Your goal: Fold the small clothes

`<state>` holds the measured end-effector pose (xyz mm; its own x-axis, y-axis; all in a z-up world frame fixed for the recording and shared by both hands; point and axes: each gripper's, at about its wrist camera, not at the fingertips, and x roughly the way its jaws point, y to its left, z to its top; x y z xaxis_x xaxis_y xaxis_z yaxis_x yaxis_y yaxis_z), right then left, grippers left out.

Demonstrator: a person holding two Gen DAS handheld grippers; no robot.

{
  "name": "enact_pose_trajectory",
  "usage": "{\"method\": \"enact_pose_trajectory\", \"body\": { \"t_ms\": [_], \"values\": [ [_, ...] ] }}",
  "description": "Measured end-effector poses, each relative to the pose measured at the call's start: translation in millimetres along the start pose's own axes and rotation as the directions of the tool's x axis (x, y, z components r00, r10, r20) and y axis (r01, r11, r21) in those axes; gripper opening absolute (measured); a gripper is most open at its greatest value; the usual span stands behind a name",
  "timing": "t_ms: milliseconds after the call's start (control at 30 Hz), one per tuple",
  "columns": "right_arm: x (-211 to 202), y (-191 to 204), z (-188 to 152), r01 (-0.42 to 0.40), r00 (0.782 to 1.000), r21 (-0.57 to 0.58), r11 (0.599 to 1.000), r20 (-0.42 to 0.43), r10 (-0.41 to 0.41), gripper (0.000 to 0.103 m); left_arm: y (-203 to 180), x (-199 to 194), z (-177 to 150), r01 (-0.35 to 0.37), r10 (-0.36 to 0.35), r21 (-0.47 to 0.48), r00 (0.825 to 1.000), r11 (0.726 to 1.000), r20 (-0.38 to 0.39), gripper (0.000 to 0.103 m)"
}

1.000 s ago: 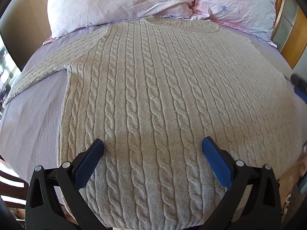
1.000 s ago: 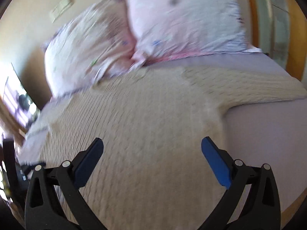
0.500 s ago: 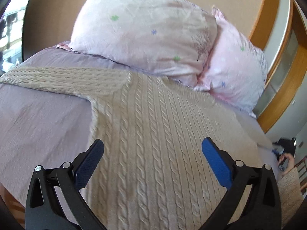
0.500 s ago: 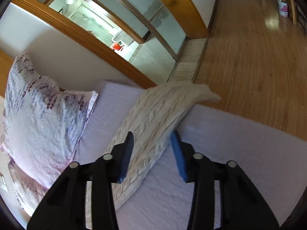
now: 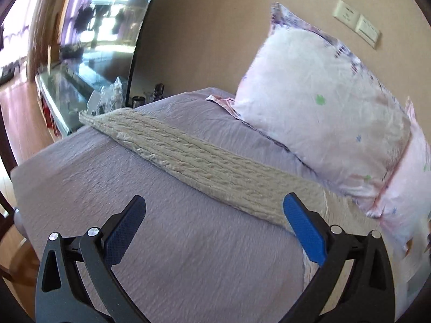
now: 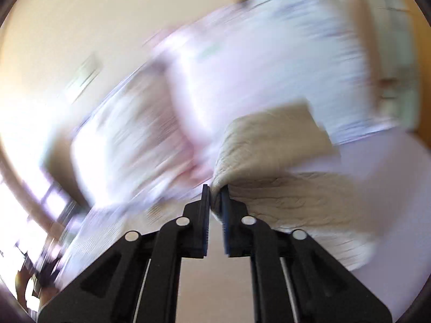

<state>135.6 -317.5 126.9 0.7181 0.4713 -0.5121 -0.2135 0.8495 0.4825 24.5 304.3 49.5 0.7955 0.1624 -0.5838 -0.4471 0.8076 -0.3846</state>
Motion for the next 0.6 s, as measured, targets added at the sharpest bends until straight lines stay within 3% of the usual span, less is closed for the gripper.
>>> {"method": "enact_pose_trajectory", "body": {
  "t_ms": [67,100,133,300,367,500,600],
  "values": [
    [29.5,51.0,-28.2,-0.146,0.982,-0.068,0.987,-0.134,0.136,0.043,18.1,15.6,12.2,0.002,-0.005,-0.091,0.999,0.996,-0.033,0.102],
    [35.2,68.4,-39.8,-0.183,0.973,-0.095,0.979,-0.161,0.166,0.058,23.8,20.4,14.8,-0.005,0.001,-0.119,0.999,0.993,-0.037,0.102],
    [33.4,80.3,-48.7,-0.191,0.973,-0.124,0.974,-0.154,0.171,0.065,30.0,25.0,17.1,-0.006,0.001,-0.143,0.999,0.99,-0.037,0.102],
    [5.6,69.1,-51.7,-0.117,0.992,-0.165,0.979,-0.071,0.107,0.078,61.7,50.3,30.8,0.004,-0.03,-0.268,0.995,0.963,-0.092,0.094],
    [5.1,47.5,-40.7,-0.071,0.996,-0.136,0.988,-0.057,0.064,0.079,76.7,62.5,35.7,0.015,-0.058,-0.351,0.992,0.936,-0.113,0.084],
    [-5.2,6.9,-33.6,0.009,1.0,-0.07,0.998,-0.026,-0.011,0.082,103.6,69.7,49.6,0.026,-0.063,-0.464,0.996,0.886,-0.065,0.075],
    [-19.8,-10.3,-36.7,0.033,0.999,-0.038,0.999,0.001,-0.033,0.084,121.1,76.2,57.9,0.016,-0.05,-0.523,0.997,0.852,-0.052,0.054]
  ]
}}
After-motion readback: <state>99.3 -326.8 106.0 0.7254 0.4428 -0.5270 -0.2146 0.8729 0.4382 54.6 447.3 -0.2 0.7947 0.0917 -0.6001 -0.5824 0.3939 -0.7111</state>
